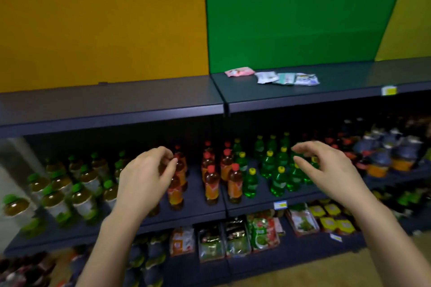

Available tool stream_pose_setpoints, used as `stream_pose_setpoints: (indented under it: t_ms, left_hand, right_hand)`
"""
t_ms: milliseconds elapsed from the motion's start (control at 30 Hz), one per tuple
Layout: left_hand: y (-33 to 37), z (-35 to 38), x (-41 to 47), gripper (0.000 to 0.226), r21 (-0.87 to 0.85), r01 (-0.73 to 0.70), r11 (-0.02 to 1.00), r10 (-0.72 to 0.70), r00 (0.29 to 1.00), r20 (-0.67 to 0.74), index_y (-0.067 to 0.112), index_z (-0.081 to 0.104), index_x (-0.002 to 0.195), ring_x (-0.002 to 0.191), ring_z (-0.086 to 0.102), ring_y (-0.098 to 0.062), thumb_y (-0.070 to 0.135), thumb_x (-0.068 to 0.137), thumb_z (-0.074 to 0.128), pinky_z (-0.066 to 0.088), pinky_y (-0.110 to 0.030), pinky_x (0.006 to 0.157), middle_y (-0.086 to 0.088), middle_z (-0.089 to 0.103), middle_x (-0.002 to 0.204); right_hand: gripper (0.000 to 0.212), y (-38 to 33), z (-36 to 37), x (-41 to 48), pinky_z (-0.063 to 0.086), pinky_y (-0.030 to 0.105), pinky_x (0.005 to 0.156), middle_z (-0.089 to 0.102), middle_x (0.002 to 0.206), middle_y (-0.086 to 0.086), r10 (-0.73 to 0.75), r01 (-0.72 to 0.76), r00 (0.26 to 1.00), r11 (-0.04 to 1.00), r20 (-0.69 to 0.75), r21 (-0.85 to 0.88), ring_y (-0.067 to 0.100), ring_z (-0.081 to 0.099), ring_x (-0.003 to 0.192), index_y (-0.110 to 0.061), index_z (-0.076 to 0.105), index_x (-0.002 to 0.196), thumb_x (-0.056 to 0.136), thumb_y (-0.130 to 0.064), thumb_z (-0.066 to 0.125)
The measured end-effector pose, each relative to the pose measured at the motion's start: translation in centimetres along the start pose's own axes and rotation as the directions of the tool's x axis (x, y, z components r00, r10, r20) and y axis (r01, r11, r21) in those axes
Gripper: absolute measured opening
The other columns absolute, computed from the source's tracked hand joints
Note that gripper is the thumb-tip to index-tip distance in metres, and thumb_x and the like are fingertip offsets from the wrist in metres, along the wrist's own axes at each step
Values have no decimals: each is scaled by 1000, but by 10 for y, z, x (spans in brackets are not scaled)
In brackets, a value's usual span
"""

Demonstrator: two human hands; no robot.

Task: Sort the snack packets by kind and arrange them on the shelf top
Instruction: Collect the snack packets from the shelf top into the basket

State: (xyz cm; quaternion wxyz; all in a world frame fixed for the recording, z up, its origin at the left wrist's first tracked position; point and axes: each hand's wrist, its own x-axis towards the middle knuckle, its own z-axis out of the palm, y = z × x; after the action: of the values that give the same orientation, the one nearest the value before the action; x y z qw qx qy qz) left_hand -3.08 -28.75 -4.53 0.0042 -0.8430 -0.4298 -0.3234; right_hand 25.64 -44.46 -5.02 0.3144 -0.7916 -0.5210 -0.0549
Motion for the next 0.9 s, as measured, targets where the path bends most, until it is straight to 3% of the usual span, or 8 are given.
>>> stream_pose_setpoints:
  t_ms: [267, 433, 633, 900]
  left_hand:
    - [100, 78, 47, 17, -77, -8, 997, 8, 1000, 2, 26, 61, 99, 79, 56, -8, 37, 90, 52, 34, -21, 57, 15, 59, 85]
    - [137, 107, 86, 16, -72, -9, 997, 6, 999, -45, 24, 62, 98, 84, 60, -11, 35, 90, 54, 36, -23, 59, 12, 62, 86]
    - [151, 128, 159, 17, 30, -38, 999, 40, 997, -70, 18, 60, 95, 92, 61, -24, 33, 90, 53, 38, -31, 64, 2, 66, 92]
    - [134, 167, 293, 22, 151, -108, 983, 110, 994, -3, 17, 58, 105, 101, 58, -25, 33, 93, 48, 36, -30, 69, 0, 66, 105]
  right_hand:
    - [17, 103, -27, 41, 49, 29, 79, 63, 95, -9, 63, -63, 998, 996, 2, 56, 10, 60, 91, -22, 66, 104, 87, -22, 62]
    - [15, 131, -34, 99, 52, 35, 82, 65, 94, -7, 10, -10, 1000, 996, -1, 90, 13, 62, 88, -21, 67, 100, 85, -19, 63]
    - [16, 135, -25, 182, 49, 39, 89, 68, 98, -3, -24, 25, 1000, 991, -3, 130, 17, 63, 92, -19, 67, 100, 85, -20, 62]
    - [29, 126, 8, 315, 41, 28, 86, 68, 112, 4, -14, 11, 998, 998, 57, 64, 22, 61, 103, -11, 64, 114, 90, -26, 55]
